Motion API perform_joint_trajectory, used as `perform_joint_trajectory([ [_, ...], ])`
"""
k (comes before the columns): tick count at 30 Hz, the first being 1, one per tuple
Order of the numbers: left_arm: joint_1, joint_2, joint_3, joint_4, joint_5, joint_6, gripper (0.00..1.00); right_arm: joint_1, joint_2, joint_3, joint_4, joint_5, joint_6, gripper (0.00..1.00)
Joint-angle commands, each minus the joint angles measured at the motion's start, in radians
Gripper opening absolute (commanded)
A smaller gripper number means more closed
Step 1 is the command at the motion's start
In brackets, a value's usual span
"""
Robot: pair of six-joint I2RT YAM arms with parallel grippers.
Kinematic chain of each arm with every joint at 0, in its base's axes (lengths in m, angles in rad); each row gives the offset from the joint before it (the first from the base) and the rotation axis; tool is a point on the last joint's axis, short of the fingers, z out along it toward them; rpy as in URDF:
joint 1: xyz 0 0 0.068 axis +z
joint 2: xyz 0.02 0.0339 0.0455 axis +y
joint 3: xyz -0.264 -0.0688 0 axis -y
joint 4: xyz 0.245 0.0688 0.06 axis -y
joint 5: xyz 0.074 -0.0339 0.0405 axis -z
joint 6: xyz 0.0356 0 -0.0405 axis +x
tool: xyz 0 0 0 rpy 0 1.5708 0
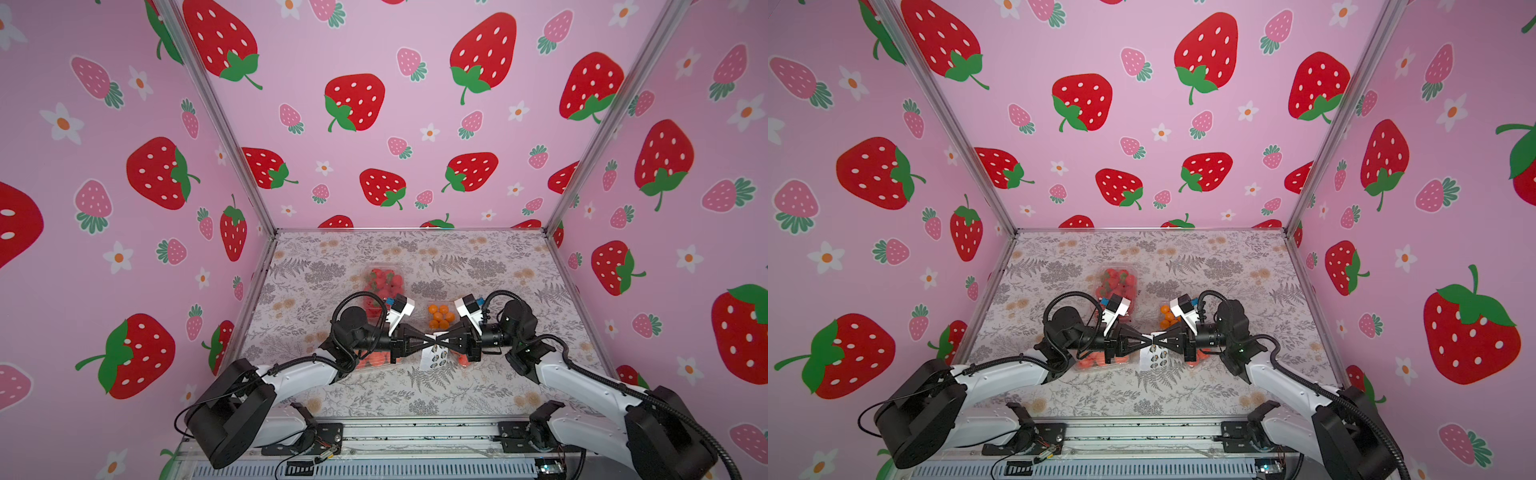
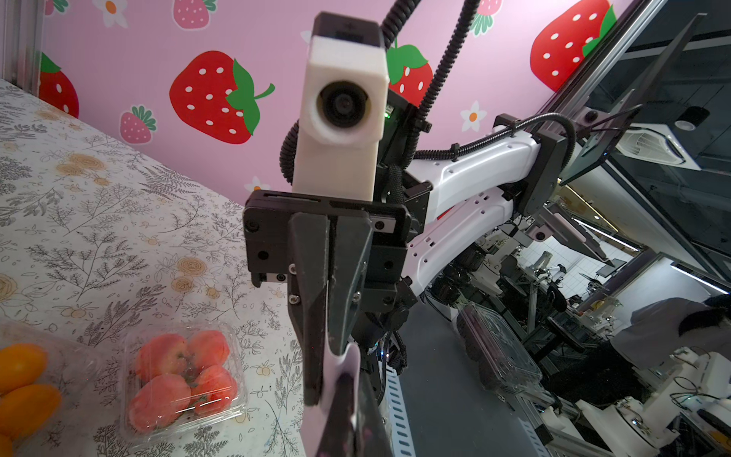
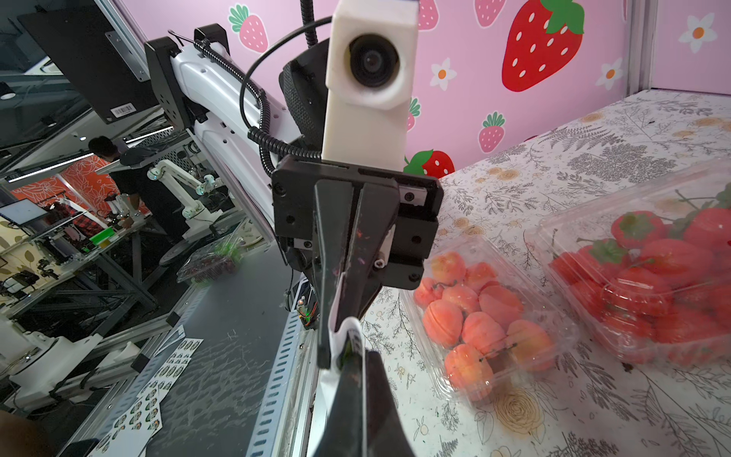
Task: Label fruit boxes
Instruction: Adjust the label sticker.
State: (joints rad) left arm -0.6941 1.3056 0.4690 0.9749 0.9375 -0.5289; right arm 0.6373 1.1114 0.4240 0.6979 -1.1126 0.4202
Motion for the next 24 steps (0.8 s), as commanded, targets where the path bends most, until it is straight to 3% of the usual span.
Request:
perform_joint_trajectory([
  [1,0.010,-0.001,0.008,0.033,-0.031,0.003,0.00,0.031,-0.034,0.013,0.039,-0.076,-0.024,0.00],
  [24,0.046,-0.039,-0.025,-0.011,-0.060,0.009,0.00,0.065,-0.069,0.015,0.002,-0.103,-0.063,0.00],
])
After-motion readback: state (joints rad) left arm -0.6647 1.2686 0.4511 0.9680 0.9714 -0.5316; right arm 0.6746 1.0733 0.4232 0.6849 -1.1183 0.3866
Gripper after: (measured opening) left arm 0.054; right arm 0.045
